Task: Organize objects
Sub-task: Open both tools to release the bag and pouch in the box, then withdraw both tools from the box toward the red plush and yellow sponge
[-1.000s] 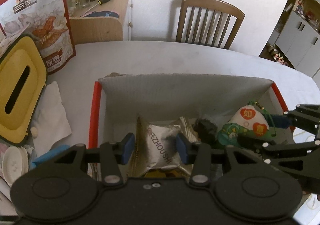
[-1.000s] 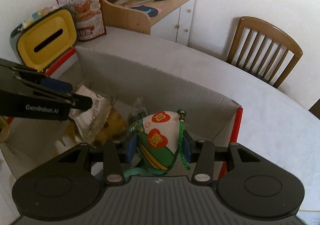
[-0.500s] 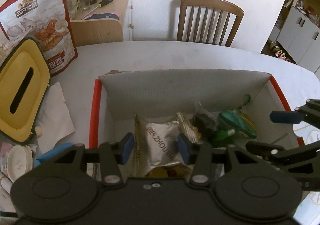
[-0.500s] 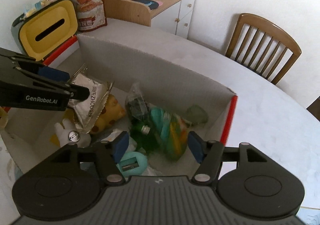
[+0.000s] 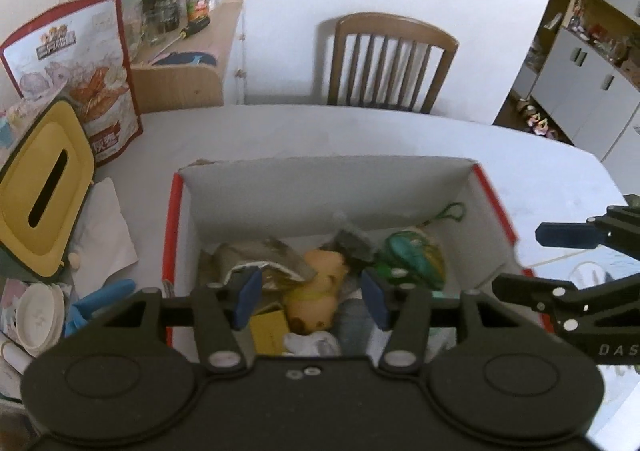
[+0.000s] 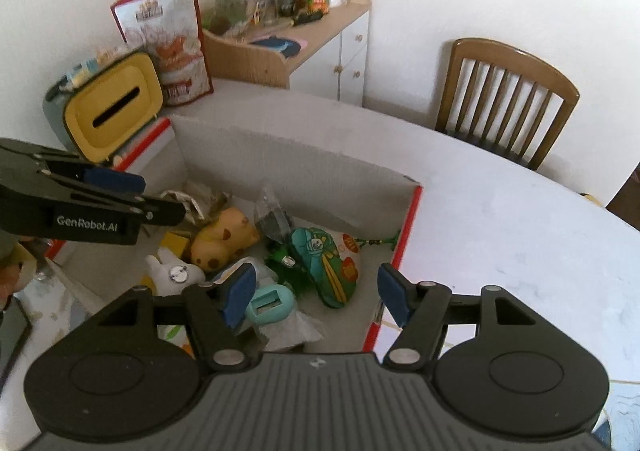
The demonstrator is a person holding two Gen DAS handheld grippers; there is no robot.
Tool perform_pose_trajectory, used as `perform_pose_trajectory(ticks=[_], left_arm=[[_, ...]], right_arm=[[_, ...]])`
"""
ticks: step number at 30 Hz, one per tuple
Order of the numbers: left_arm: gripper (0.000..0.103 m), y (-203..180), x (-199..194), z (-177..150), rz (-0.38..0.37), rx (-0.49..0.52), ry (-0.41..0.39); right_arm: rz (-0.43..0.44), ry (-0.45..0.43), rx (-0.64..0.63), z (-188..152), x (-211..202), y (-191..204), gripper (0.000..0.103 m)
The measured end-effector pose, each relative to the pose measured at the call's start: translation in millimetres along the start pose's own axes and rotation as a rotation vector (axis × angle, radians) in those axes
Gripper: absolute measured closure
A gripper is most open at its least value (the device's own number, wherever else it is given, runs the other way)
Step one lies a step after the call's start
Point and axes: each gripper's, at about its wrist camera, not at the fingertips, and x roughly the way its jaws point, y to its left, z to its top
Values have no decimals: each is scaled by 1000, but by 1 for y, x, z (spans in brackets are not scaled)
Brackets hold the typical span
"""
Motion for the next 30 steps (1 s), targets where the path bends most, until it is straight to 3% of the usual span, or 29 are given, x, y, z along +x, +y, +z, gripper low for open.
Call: perform_pose_trajectory(ticks=[4,9,13,30], left_arm=[[39,-13,-19,-2,-5,8,-39],[38,-31,-41,-6,-32,14,-72],[27,-48,-55,-11,-46,33,-94],[16,-145,-71,-38,-78,136,-113]], right_arm=[[11,-43,18,-3,-25,-3,36],[23,-101,45,-12,-57,-10,36],[32,-116,65,-25,-77,-19,36],[38,-159,137,-96,-149,-78,26]])
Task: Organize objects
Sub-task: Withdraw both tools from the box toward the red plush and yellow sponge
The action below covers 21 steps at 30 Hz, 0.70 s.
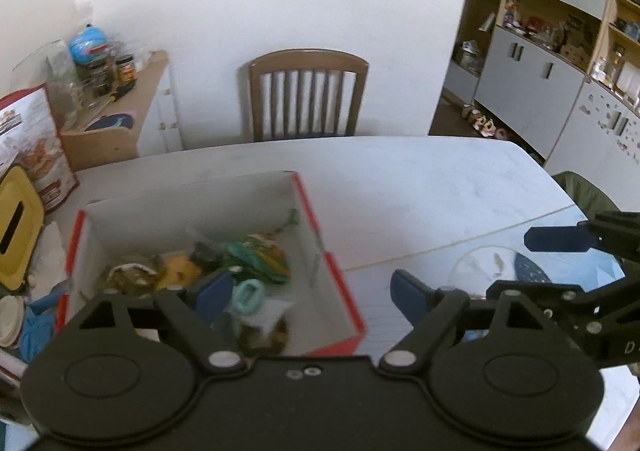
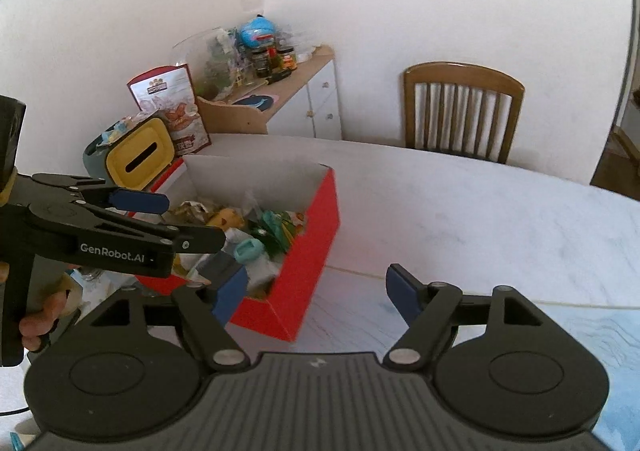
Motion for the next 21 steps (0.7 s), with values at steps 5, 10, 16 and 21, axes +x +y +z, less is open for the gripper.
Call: perform_pose_trajectory(ticks=[5,10,16,21], left_arm=[[8,-29,4,-1,-18,19,-5],[1,-56,11,-6,-35,35,2],[0,-87,26,-12,-48,52,32],[0,-106,45,-23,-72,69,63]], right_arm=[[-22,-6,24,-15,-17,-25,21],[-32,1,62,-30,-29,-57,20],[-61,30,69,-52,-35,-94,20],[-73,52,74,-63,-31,-121,20]])
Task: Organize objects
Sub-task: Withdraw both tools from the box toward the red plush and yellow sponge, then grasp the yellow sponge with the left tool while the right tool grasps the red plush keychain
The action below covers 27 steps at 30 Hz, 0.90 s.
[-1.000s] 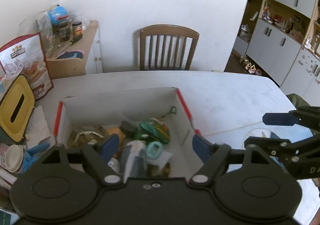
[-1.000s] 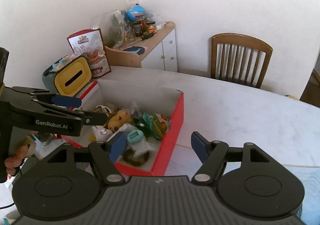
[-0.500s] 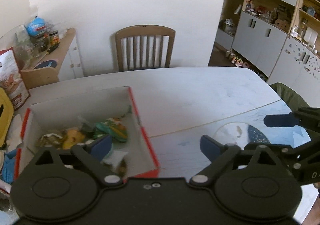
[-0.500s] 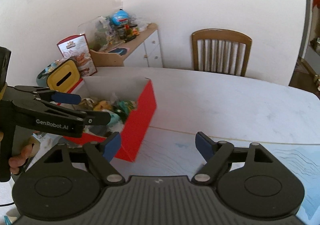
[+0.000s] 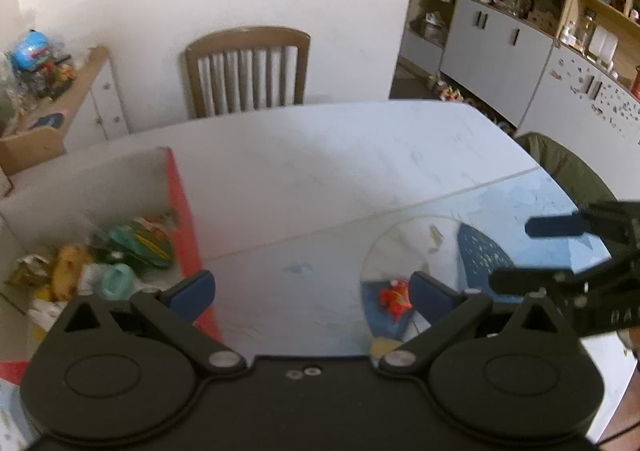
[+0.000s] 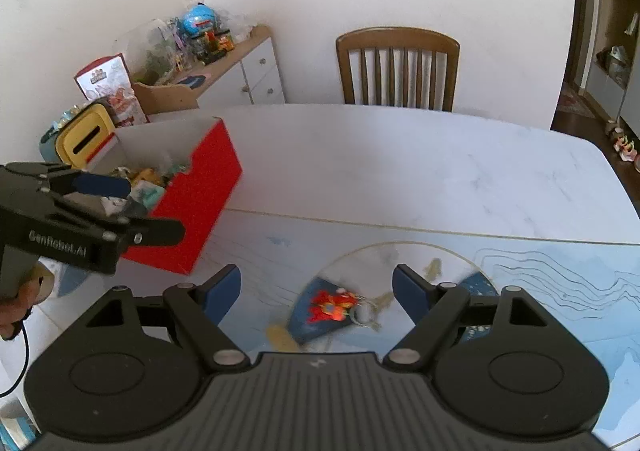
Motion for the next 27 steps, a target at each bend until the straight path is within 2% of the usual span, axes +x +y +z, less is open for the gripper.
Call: perform_pose_trajectory(ticks=[10,14,22,27], left_arm=[[0,-25,51,-38,7,-62,95],[0,-29,65,-50,-16,-128,132],[0,-49,83,-65,-2,-81,126],[0,-57,96,-74,7,-95,155]], right_arm=[[-5,76,-12,-12,35,-41,20],[4,121,-13,-15,55,-49,20],[44,187,-7,-23,91,-55,20],[61,214,-1,-22,109,-54,20]])
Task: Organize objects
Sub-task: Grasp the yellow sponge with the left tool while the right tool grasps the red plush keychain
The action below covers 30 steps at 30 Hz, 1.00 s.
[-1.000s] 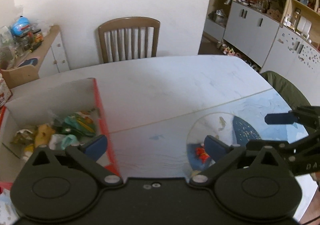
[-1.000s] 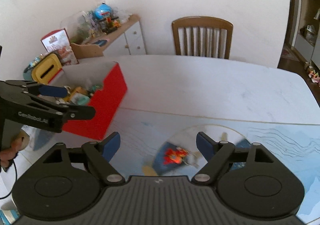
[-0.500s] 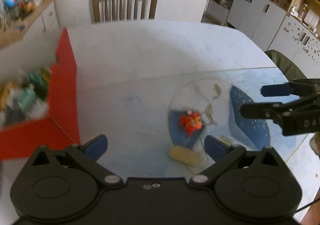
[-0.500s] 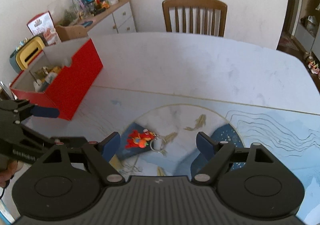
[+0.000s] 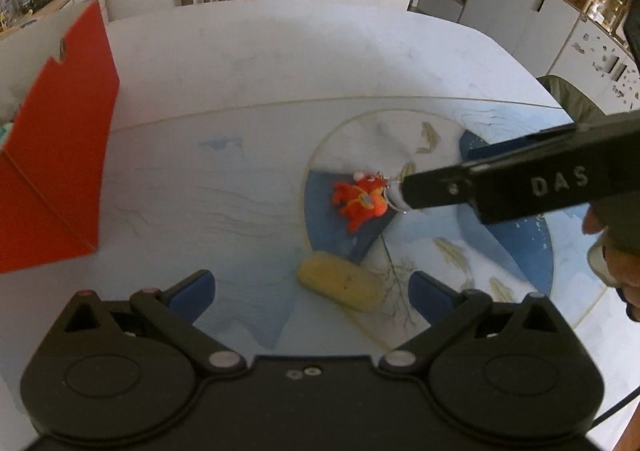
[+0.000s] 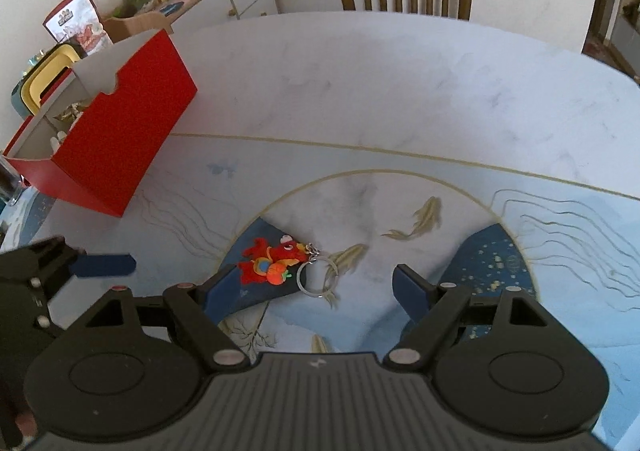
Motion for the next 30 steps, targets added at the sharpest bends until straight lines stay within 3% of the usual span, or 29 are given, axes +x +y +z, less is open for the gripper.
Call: perform_pose_trajectory(ticks=[7,15,19,24,30], left_arm=[[1,-11,4,-6,39,67,-47],[9,-19,11,-11,67,146,-70],[18,-23,13,-12,71,178,-77],[22,-27,15,-15,66,200,-85],[38,-30,14,-17,44,208,-92]], right_arm=[[43,24,-67,3,17,9,20],[98,48,-156,6,29,22,22],[93,62,-172,10,39,24,28],[98,72,-194,12,46,24,32],[89,75,-265,9,48,33,41]])
